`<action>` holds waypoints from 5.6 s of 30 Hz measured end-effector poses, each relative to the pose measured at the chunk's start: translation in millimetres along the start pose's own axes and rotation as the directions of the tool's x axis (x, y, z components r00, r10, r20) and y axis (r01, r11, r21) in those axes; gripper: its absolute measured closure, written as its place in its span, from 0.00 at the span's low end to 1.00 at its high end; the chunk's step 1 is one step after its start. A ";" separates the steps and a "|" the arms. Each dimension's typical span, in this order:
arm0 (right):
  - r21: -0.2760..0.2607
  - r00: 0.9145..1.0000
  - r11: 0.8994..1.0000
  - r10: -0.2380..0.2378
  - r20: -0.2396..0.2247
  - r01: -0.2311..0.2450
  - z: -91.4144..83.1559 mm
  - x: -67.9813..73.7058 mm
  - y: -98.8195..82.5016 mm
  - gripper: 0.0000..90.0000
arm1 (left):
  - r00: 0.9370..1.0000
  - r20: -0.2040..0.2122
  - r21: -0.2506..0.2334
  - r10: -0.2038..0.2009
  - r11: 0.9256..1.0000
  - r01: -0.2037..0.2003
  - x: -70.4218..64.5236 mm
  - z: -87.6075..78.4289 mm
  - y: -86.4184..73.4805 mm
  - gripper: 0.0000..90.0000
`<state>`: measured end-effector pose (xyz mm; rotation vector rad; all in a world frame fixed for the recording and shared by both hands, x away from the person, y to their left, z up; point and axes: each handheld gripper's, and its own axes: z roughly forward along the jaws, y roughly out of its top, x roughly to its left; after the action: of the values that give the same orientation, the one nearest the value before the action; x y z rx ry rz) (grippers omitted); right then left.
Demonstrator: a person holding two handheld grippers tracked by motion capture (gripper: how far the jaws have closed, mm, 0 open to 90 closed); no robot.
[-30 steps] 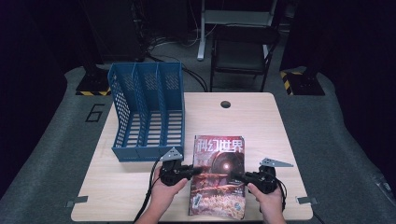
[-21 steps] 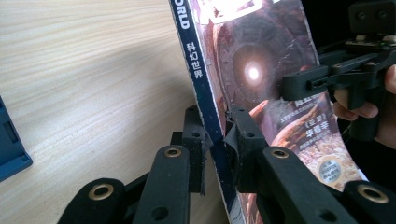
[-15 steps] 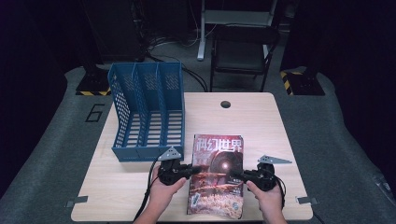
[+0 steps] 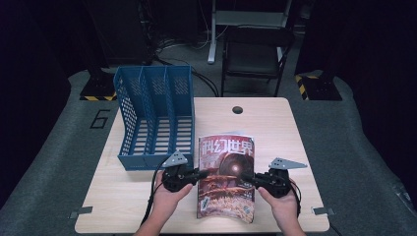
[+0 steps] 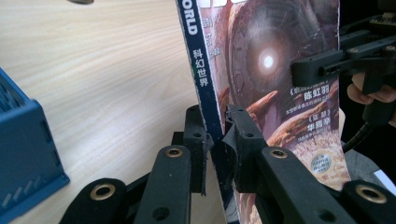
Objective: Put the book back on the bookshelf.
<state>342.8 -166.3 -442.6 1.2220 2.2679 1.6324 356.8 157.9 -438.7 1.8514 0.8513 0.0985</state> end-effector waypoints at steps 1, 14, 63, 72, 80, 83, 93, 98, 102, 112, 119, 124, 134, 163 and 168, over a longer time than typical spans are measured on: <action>-0.004 1.000 1.000 0.000 0.000 0.000 0.1 0.6 1.4 0.91 | 1.000 -0.005 -0.001 0.000 1.000 0.000 -0.2 -0.1 1.0 0.88; -0.050 0.996 0.996 -0.073 0.044 0.075 1.2 6.0 20.0 0.92 | 0.999 -0.014 -0.004 0.034 0.999 -0.034 3.6 -3.0 13.3 0.87; -0.125 0.995 0.987 -0.094 0.040 0.098 -18.7 5.2 8.1 0.86 | 0.994 0.007 -0.059 0.108 0.993 -0.107 -16.7 -12.2 1.2 0.93; -0.122 0.992 0.985 -0.121 0.029 0.124 -27.4 14.7 5.1 0.83 | 0.989 0.013 -0.060 0.149 0.987 -0.148 -21.7 -19.1 -5.1 0.93; -0.117 0.992 0.985 -0.127 0.013 0.128 -35.6 17.8 0.4 0.84 | 0.987 0.045 -0.043 0.152 0.988 -0.150 -25.9 -23.6 -7.7 0.91; -0.106 0.991 0.985 -0.133 0.004 0.133 -37.8 19.5 -1.3 0.84 | 0.987 0.050 -0.039 0.152 0.988 -0.150 -27.6 -24.8 -8.5 0.90; -0.125 0.995 0.988 -0.097 -0.029 0.093 -42.5 17.0 -12.3 0.81 | 0.985 0.065 -0.027 0.161 0.987 -0.160 -34.8 -28.1 -12.0 0.88; -0.131 0.996 0.989 -0.072 -0.050 0.065 -40.9 10.6 -18.4 0.80 | 0.984 0.072 -0.021 0.163 0.987 -0.162 -36.4 -29.0 -12.6 0.87; -0.136 0.997 0.989 -0.066 -0.049 0.058 -41.1 11.4 -19.4 0.77 | 0.984 0.075 -0.017 0.159 0.987 -0.158 -36.0 -29.2 -12.2 0.86; -0.136 0.998 0.989 -0.067 -0.021 0.063 -40.6 14.8 -19.7 0.74 | 0.986 0.079 -0.011 0.148 0.989 -0.147 -37.2 -30.0 -9.3 0.83; -0.136 0.997 0.988 -0.079 -0.010 0.077 -39.5 16.2 -18.5 0.74 | 0.986 0.086 -0.007 0.146 0.989 -0.146 -38.1 -31.3 -3.6 0.81; -0.136 0.997 0.987 -0.082 -0.006 0.081 -39.0 16.9 -18.0 0.73 | 0.985 0.088 -0.006 0.146 0.989 -0.146 -40.9 -32.6 4.9 0.78; -0.135 0.997 0.987 -0.083 0.001 0.082 -38.7 17.6 -17.8 0.73 | 0.982 0.115 -0.010 0.152 0.988 -0.152 -49.9 -32.7 25.6 0.75; -0.136 0.997 0.988 -0.078 0.003 0.078 -37.0 16.7 -16.7 0.73 | 0.969 0.124 0.048 0.212 0.974 -0.220 -64.8 -30.1 66.8 0.79; -0.134 0.997 0.988 -0.077 0.002 0.077 -37.0 16.6 -16.5 0.73 | 0.971 0.126 0.056 0.202 0.976 -0.210 -66.6 -28.5 69.8 0.79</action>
<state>304.2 -185.4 -434.7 1.0886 2.1388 1.7274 330.2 126.6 -346.8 1.9856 0.5845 0.0880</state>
